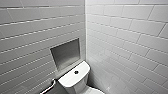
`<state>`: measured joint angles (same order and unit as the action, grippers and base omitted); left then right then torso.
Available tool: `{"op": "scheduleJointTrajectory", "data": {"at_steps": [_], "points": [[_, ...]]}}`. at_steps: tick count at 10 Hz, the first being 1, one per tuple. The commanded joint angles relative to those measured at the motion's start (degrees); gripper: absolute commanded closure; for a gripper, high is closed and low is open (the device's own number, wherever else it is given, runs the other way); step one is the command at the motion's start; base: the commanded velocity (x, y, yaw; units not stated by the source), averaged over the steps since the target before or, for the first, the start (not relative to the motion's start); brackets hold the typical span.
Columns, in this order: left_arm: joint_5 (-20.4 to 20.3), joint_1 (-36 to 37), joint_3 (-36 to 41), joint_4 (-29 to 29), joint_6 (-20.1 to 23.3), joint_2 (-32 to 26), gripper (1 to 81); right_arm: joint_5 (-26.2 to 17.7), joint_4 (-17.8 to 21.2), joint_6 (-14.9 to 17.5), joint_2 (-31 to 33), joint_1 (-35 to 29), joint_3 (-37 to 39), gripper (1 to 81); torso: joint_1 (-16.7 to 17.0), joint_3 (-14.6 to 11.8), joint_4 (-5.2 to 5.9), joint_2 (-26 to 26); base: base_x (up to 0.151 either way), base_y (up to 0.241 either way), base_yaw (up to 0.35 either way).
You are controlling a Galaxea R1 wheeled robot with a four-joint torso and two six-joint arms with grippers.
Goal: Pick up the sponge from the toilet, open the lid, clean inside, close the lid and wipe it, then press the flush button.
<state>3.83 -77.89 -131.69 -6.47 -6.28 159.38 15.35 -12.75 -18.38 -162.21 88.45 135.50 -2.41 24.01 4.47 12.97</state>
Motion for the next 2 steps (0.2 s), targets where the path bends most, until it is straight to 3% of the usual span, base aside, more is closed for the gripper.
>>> {"op": "scheduleJointTrajectory", "data": {"at_steps": [1, 2], "points": [[3.38, 0.49, -7.23, -0.56, 0.13, 4.79, 81.1, -2.78, -1.14, 0.28, 0.02, -0.34, 0.01, 81.1, 0.00, 0.05, 0.00, 0.00, 0.000, 0.000, 0.000], [3.38, 0.49, -9.81, -0.56, 0.04, 6.39, 81.1, -2.69, -1.14, 0.28, -0.51, -0.24, 0.72, 81.1, 0.02, -0.06, 0.00, 0.02, 0.000, 0.000, 0.000]]}}
